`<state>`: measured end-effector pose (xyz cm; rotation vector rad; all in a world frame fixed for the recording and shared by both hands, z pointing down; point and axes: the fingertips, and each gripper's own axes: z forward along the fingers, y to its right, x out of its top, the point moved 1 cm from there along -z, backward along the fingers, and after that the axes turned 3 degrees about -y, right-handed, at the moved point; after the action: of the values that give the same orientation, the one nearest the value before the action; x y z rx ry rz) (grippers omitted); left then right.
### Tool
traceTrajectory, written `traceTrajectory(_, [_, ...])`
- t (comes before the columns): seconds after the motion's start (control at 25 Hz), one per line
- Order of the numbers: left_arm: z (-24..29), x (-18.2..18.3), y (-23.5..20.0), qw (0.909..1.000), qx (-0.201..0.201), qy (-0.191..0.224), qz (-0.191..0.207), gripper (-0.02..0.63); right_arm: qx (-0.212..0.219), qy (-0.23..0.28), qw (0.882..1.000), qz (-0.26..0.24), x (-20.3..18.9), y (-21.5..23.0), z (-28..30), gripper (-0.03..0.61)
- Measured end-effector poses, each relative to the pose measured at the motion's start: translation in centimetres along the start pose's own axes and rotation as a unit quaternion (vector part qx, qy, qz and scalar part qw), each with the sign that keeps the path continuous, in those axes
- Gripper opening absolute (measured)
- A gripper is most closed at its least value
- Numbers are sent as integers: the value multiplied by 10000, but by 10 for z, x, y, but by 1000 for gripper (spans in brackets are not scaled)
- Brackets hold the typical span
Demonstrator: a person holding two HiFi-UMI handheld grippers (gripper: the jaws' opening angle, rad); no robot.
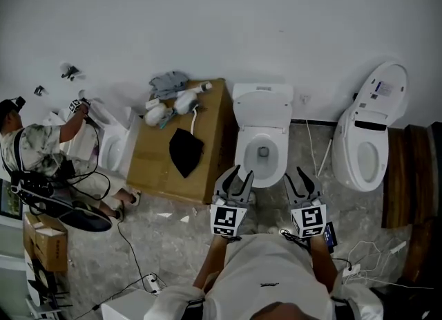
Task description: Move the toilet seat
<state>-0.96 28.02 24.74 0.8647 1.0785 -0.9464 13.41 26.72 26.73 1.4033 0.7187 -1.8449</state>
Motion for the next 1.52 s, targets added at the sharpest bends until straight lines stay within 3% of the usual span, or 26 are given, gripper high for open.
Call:
traceTrajectory(0.92, [124, -28, -127, 9937, -1094, -184, -139, 163, -913, -566, 9940, 215, 8, 13, 148, 173])
traceTrajectory(1.28, [159, -55, -147, 9903, -1307, -436, -196, 163, -1024, -899, 9904, 239, -9, 22, 182, 173])
traceTrajectory(1.52, [183, -85, -139, 9877, -1304, -787, -347, 163, -967, -1234, 9869, 378, -41, 41, 193, 173])
